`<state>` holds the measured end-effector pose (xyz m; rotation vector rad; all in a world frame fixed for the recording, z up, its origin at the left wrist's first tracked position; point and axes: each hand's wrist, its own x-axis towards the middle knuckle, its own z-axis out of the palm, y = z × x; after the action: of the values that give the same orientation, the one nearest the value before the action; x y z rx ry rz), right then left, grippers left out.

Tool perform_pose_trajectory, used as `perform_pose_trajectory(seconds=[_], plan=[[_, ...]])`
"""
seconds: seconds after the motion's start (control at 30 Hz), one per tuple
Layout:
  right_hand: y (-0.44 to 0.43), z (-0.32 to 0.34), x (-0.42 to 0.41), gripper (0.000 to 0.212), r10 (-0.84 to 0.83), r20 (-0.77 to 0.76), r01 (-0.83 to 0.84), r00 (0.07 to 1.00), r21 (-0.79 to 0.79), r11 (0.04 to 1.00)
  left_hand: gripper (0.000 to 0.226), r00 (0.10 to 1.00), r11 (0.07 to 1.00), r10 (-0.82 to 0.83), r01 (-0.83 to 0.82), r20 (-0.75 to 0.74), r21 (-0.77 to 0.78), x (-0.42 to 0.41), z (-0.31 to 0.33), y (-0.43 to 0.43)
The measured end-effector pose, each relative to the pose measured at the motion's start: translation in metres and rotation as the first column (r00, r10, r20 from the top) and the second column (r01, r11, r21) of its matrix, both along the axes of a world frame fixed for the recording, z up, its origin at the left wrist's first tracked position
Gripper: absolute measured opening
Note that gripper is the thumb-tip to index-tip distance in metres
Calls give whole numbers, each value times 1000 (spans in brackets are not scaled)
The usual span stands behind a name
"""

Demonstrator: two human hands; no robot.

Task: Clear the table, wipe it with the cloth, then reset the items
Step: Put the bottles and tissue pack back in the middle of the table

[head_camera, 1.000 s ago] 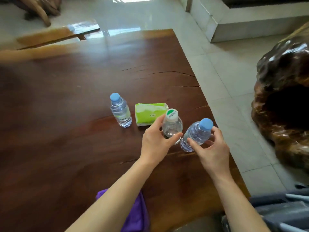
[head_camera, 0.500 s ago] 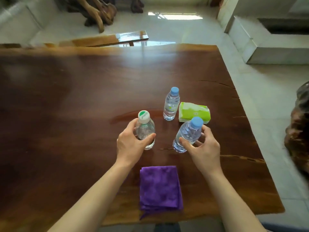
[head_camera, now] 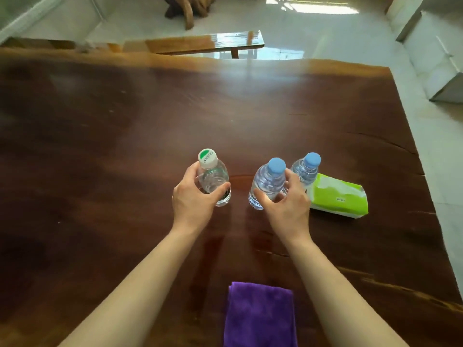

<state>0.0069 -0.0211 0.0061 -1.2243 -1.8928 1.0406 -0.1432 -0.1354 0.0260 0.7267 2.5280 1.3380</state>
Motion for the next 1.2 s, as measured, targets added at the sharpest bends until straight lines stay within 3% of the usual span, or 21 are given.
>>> perform_pose_trajectory(seconds=[0.33, 0.73, 1.0, 1.1, 1.2], plan=[[48, -21, -52, 67, 76, 44, -74, 996, -40, 996, 68, 1000, 999, 28, -28, -2, -28, -39, -23, 49], [55, -28, -64, 64, 129, 98, -125, 987, -43, 991, 68, 999, 998, -6, 8, 37, -57, -44, -32, 49], [43, -27, -50, 95, 166, 170, -152, 971, -92, 984, 106, 993, 990, -30, 44, 112, -132, -37, -35, 31], [27, -27, -35, 86, 161, 187, -148, 969, -79, 986, 101, 995, 987, -4, 19, 96, -158, -25, -38, 8], [4, -30, -10, 70, 136, 203, -125, 970, -65, 990, 81, 993, 986, -7, 26, 116, -164, -5, -44, -24]])
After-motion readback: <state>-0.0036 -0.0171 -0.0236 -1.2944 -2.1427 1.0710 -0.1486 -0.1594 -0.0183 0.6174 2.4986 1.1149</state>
